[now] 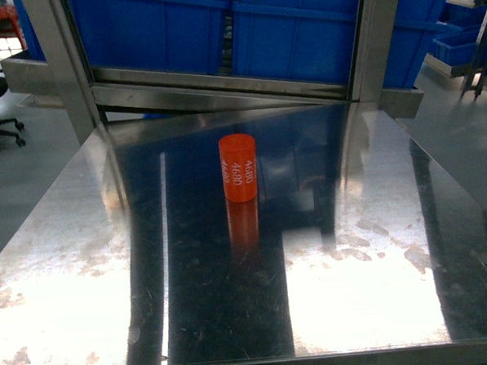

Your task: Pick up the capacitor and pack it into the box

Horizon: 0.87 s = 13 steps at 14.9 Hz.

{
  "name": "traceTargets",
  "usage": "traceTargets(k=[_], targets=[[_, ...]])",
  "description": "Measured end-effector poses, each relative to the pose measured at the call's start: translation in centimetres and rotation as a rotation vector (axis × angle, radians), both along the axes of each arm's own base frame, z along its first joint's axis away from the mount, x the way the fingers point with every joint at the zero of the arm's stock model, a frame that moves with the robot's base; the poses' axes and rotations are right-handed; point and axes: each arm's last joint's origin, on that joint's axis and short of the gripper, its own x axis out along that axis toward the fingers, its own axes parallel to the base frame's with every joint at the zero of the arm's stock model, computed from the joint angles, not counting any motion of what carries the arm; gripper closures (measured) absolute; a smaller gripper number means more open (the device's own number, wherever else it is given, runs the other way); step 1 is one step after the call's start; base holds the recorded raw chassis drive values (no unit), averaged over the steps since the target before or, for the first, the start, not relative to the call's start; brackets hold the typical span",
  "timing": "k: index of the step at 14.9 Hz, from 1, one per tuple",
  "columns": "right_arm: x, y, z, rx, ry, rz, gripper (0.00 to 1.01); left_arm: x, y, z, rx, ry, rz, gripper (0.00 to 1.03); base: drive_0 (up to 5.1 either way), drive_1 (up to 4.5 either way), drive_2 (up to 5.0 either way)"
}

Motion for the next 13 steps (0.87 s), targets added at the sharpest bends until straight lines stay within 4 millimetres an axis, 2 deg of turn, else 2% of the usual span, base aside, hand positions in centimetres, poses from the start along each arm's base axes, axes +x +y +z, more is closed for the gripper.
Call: traceTargets(k=[1,3,4,5,11,13], targets=[[0.0,0.0,0.0,0.0,0.0,0.0,0.03,2.9,-1.9,-0.2,-0.011,0.036,-0.037,0.05,0.0,0.0,0.0],[0.0,0.0,0.0,0.0,0.0,0.0,0.03,7.4,-5.7,-2.4,0.001,0.122,-0.106,0.05,0.0,0.0,0.0],[0.0,0.0,0.0,0.0,0.0,0.0,0.03,12.6,-9.1,-4.0,0.039,0.179,-0.161,0.05,0.0,0.0,0.0],[0.0,0.0,0.0,0.0,0.0,0.0,0.03,16.8,-10.0,-7.2,0.092,0.259,-0.225,0.05,0.0,0.0,0.0],[0.0,0.0,0.0,0.0,0.0,0.0,0.03,20.9,-11.1,-10.9,0.163,0.367,-0.29,0.05,0.0,0.0,0.0],[0.0,0.0,0.0,0.0,0.0,0.0,0.03,21.2,-11.4,-11.4,0.174,0.384,-0.298,0.05,0.0,0.0,0.0]])
